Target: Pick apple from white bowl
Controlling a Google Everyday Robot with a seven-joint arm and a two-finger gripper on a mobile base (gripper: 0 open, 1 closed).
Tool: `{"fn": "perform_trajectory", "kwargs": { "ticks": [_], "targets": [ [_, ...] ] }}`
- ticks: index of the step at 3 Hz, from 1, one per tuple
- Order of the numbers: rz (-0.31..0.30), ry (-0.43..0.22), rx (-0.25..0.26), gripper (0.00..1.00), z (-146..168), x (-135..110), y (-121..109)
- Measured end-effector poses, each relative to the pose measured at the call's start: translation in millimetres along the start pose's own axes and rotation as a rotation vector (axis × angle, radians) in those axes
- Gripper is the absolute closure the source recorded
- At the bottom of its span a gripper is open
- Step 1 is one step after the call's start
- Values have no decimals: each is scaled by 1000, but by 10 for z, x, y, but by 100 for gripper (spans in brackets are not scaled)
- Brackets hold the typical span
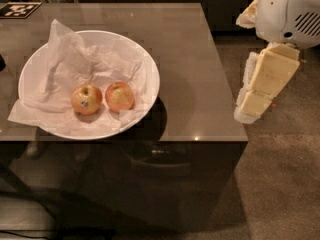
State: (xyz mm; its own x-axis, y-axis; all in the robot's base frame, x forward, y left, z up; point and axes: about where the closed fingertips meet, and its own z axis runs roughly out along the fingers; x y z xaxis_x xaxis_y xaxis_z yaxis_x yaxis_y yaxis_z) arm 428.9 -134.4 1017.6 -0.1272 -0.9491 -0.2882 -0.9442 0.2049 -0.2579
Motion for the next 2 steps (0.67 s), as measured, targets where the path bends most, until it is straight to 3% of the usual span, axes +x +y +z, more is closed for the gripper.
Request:
{"fn": "perform_trajectory", "kwargs": {
  "ticks": [1, 2],
  "targets": [
    [-6, -24, -2, 0, 63, -96, -41],
    [-25, -62, -36, 0, 177, -298, -113]
  ]
}}
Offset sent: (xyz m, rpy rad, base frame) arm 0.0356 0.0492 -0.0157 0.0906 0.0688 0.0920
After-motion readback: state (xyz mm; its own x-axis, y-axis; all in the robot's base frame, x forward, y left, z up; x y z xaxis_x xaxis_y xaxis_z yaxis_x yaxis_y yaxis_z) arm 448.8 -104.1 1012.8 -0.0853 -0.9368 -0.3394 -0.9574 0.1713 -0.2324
